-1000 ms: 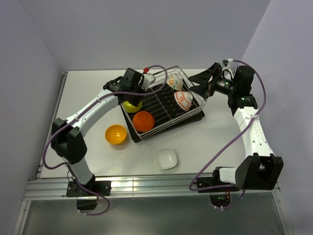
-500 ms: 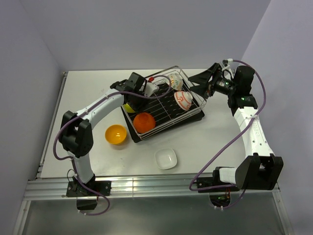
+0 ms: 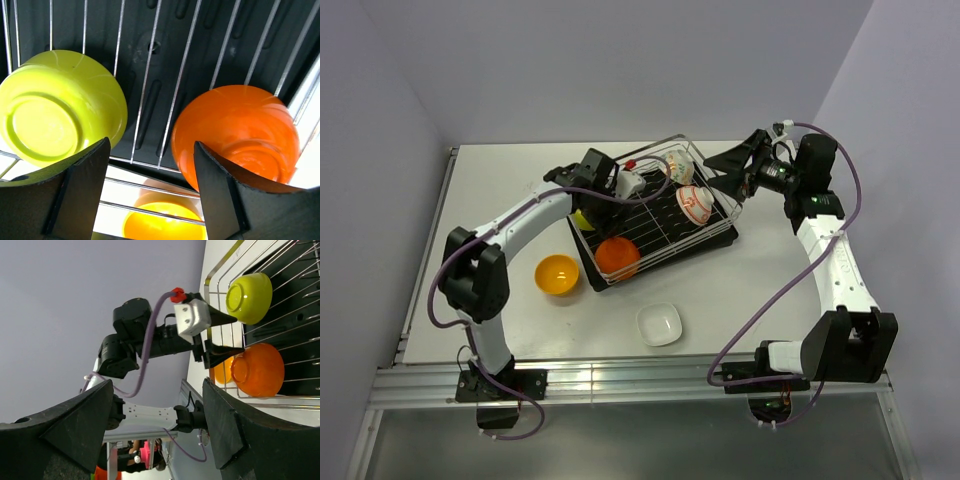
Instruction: Load the bowls into the dish rack
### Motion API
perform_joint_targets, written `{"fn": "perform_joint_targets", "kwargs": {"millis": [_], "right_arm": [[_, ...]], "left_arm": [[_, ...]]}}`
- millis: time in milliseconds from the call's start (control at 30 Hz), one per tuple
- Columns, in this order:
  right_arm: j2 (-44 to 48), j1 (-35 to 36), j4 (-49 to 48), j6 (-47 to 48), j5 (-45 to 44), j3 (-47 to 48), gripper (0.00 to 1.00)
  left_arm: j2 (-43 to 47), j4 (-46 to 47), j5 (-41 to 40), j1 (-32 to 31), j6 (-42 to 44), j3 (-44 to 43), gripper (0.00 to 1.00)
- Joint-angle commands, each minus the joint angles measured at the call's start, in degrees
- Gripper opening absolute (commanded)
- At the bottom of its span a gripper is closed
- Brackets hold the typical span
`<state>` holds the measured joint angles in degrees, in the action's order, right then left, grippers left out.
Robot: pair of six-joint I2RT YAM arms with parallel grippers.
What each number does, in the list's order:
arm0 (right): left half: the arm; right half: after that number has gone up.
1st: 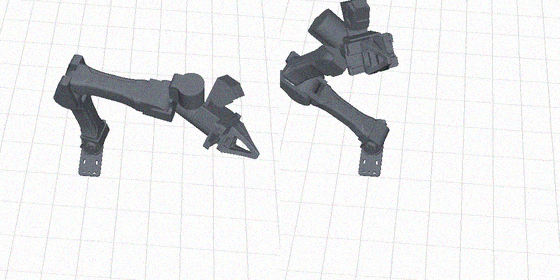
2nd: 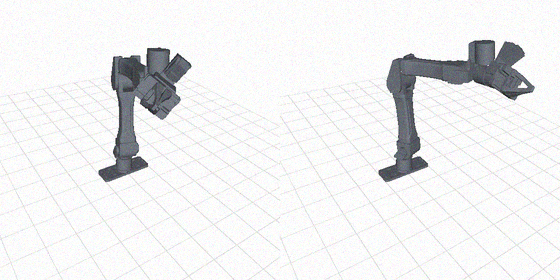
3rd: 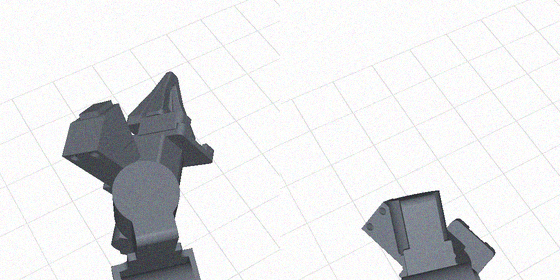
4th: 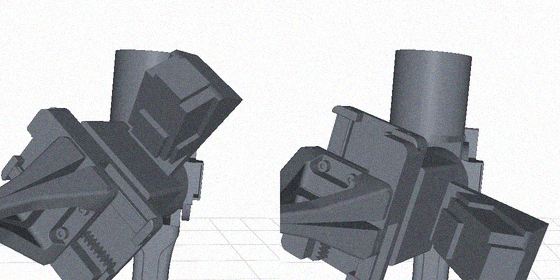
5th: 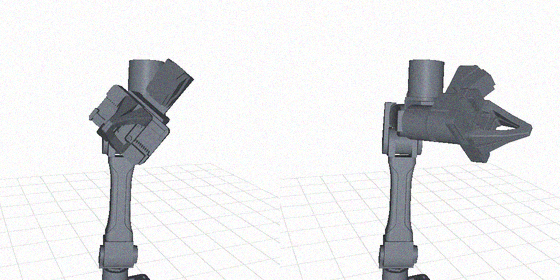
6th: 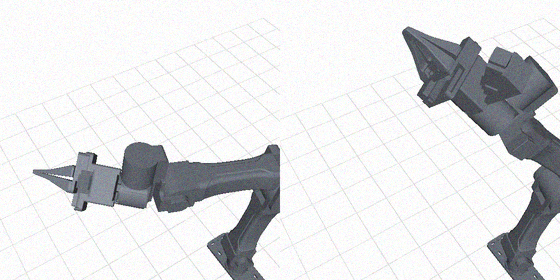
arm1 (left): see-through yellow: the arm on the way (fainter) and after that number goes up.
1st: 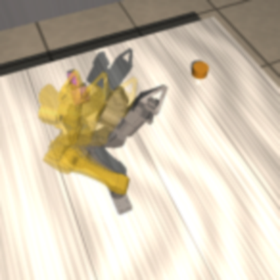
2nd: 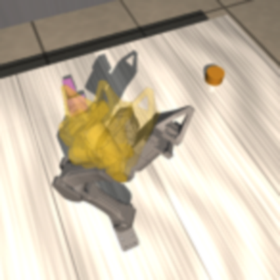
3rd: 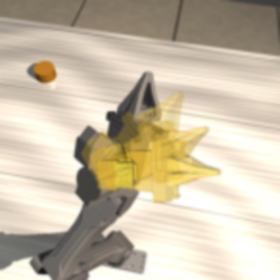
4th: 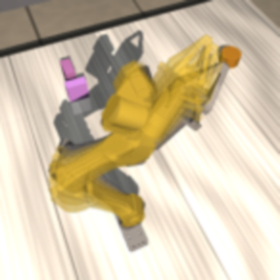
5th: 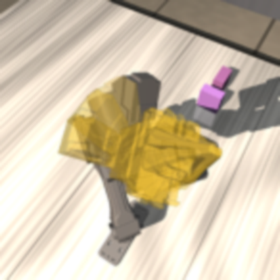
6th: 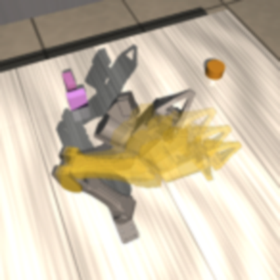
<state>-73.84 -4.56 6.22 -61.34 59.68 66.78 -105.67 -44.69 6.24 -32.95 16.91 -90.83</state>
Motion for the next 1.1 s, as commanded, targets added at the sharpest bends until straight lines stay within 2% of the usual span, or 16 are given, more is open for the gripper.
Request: {"fn": "perform_joint_targets", "kwargs": {"millis": [0,167,267,333,367,400,500,567,667,833,1067], "right_arm": [[-0.2,-0.5,-1.3,2.6,1.1,1.9,0.79],[-0.5,-0.1,3.1,9.1,0.3,4.7,0.79],[-0.9,0.6,9.1,15.9,-0.5,7.7,0.80],[-1.0,1.4,13.5,21.2,-1.2,9.8,0.83],[-1.0,1.7,14.5,23.7,-1.8,10.1,0.91],[-1.0,2.0,15.7,24.9,-2.0,10.6,1.00],[-1.8,3.9,18.9,29.1,-3.4,12.2,1.00],[-2.5,6.5,21.2,33.4,-4.6,14.1,1.00],[-3.1,10.3,26.0,39.6,-8.9,16.9,1.00],[-3.4,15.5,29.9,45.3,-15.5,19.2,1.00],[-3.5,18.9,31.3,49.0,-20.0,18.6,1.00]], "left_arm": [[6.0,0.0,4.6,0.3,-1.8,-1.8,0.74],[14.9,7.1,11.7,2.9,-8.4,-0.1,0.76],[20.5,9.2,17.7,9.0,-12.3,1.6,0.78],[24.2,10.3,21.6,15.5,-13.1,4.1,0.79],[25.1,10.5,22.3,19.5,-13.2,4.9,0.79],[26.6,9.9,23.0,21.3,-12.8,6.7,0.79],[27.7,7.8,26.2,29.2,-10.5,10.6,0.80],[27.9,5.8,30.0,35.9,-6.1,13.3,0.80],[26.7,0.7,33.7,42.1,0.5,16.6,0.80],[26.2,1.5,31.0,43.8,6.7,25.2,0.79],[26.3,6.6,33.3,43.2,7.4,35.1,0.77]]}}
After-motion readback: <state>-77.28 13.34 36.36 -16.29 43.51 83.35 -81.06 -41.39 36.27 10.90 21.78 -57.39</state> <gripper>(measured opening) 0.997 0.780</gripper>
